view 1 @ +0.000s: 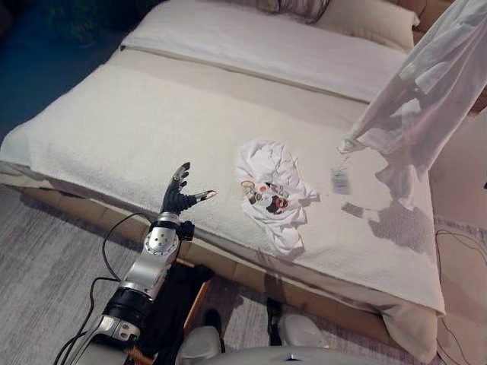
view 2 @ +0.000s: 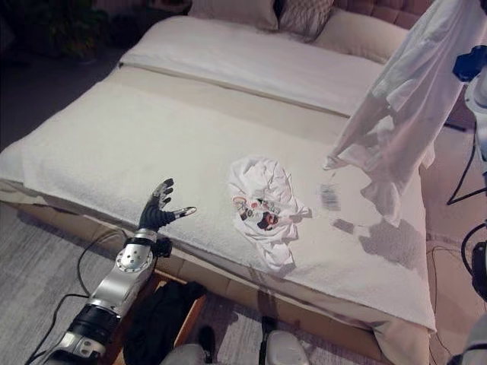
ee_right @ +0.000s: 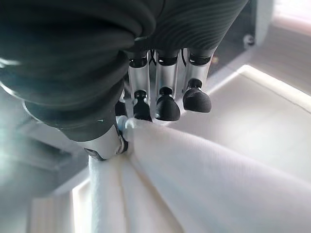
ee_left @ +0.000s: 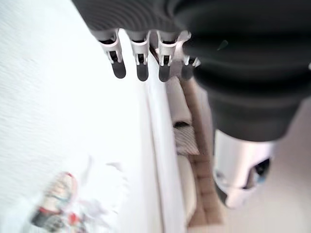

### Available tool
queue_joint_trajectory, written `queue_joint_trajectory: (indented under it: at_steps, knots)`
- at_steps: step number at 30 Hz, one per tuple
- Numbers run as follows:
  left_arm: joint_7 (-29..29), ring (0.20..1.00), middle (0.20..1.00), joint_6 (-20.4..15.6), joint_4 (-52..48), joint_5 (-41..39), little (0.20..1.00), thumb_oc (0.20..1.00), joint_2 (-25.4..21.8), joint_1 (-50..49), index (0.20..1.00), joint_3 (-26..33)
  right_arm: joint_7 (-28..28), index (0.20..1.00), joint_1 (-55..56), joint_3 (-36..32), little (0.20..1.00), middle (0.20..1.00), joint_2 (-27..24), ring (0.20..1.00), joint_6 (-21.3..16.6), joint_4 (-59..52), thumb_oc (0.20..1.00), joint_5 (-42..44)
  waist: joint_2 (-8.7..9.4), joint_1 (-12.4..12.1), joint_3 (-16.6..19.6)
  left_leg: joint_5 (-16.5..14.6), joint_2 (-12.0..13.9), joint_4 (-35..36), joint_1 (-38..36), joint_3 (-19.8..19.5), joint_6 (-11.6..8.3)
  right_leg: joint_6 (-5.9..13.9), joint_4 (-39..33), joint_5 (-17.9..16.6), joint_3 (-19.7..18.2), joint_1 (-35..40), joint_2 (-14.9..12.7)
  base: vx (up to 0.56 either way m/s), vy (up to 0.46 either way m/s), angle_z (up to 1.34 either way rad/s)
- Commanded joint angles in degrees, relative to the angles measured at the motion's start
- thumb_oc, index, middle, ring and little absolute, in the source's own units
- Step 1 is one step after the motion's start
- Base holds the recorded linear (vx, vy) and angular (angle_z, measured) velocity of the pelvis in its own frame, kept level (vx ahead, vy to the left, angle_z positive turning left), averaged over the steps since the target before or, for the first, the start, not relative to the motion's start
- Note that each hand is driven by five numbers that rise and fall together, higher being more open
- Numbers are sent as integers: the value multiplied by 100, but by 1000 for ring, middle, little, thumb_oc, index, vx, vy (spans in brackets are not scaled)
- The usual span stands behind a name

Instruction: Pick up clothes into the bucket

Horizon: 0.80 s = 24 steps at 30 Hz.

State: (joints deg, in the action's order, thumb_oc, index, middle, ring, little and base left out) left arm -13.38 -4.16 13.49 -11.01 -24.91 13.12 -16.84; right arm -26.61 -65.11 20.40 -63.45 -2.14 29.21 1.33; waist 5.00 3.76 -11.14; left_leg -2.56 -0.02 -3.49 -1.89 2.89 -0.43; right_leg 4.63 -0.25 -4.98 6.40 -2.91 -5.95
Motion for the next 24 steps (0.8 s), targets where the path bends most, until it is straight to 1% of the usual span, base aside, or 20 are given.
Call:
queue_joint_trajectory:
  at_steps: [1, 3, 4, 5, 6, 9, 13, 19, 21, 24]
  knots:
    - [169, 1000, 1000, -312, -663, -169, 1000, 1000, -260, 273, 1000, -268, 92, 200, -732, 363, 200, 200, -99, 200, -182, -36, 200, 163, 272, -63, 584, -394, 112, -383, 323, -239, -272, 435, 700, 811, 90, 152, -273, 55, -1, -2]
    - [203, 1000, 1000, -296, -730, -209, 1000, 1000, -227, 522, 1000, -408, 295, 200, -838, 566, 200, 200, -66, 200, -191, -116, 200, 280, 284, -23, 656, -393, 122, -349, 258, -221, -276, 429, 674, 815, 84, 203, -263, 58, -5, -2]
    - [228, 1000, 1000, -289, -770, -187, 1000, 1000, -150, 829, 1000, -591, 492, 200, -866, 763, 200, 200, -3, 200, -226, -213, 200, 382, 278, 28, 727, -392, 132, -296, 179, -201, -280, 429, 635, 816, 85, 273, -262, 53, -6, -1]
    - [226, 1000, 1000, -291, -762, -186, 1000, 1000, -142, 838, 1000, -594, 495, 200, -875, 771, 200, 200, -10, 200, -225, -212, 200, 386, 273, 24, 720, -389, 132, -288, 170, -202, -280, 429, 630, 815, 86, 282, -261, 45, -5, -1]
    - [251, 1000, 1000, -290, -732, -173, 1000, 1000, -122, 988, 1000, -667, 628, 200, -884, 873, 200, 200, -2, 200, -239, -304, 200, 415, 272, 50, 740, -386, 138, -256, 132, -189, -284, 433, 618, 813, 81, 300, -262, 0, 0, 0]
    - [287, 1000, 1000, -240, -523, -155, 1000, 1000, 16, 1581, 1000, -978, 905, 200, -777, 1131, 200, 200, 158, 200, -283, -651, 200, 351, 242, 149, 810, -386, 142, -237, 68, -163, -280, 435, 610, 818, 49, 345, -257, 6, 1, -1]
    - [297, 1000, 1000, -238, -293, -218, 1000, 1000, 236, 2085, 1000, -1267, 1200, 200, -445, 1166, 200, 200, 346, 200, -335, -1221, 200, 347, 188, 224, 848, -378, 156, -184, -16, -127, -279, 437, 582, 822, 37, 420, -260, 7, 0, -7]
    - [291, 1000, 1000, -238, -214, -431, 1000, 1000, 519, 2491, 1000, -1549, 1631, 200, -61, 1267, 200, 200, 491, 200, -397, -2014, 200, 410, 144, 269, 853, -353, 154, -152, -55, -109, -280, 433, 563, 820, 34, 455, -269, -11, 3, -6]
    - [279, 1000, 1000, -227, -172, -364, 1000, 1000, 560, 2619, 1000, -1613, 1768, 200, -6, 1309, 200, 200, 510, 200, -439, -2212, 200, 497, 133, 273, 848, -341, 158, -140, -67, -109, -283, 432, 564, 822, 42, 462, -273, 0, 0, 0]
    - [224, 1000, 1000, -186, -71, 10, 1000, 1000, 600, 2814, 1000, -1700, 1900, 200, 191, 1271, 200, 200, 580, 200, -508, -2548, 200, 675, 114, 286, 856, -330, 160, -129, -79, -116, -289, 439, 558, 822, 64, 482, -286, 0, 0, 0]
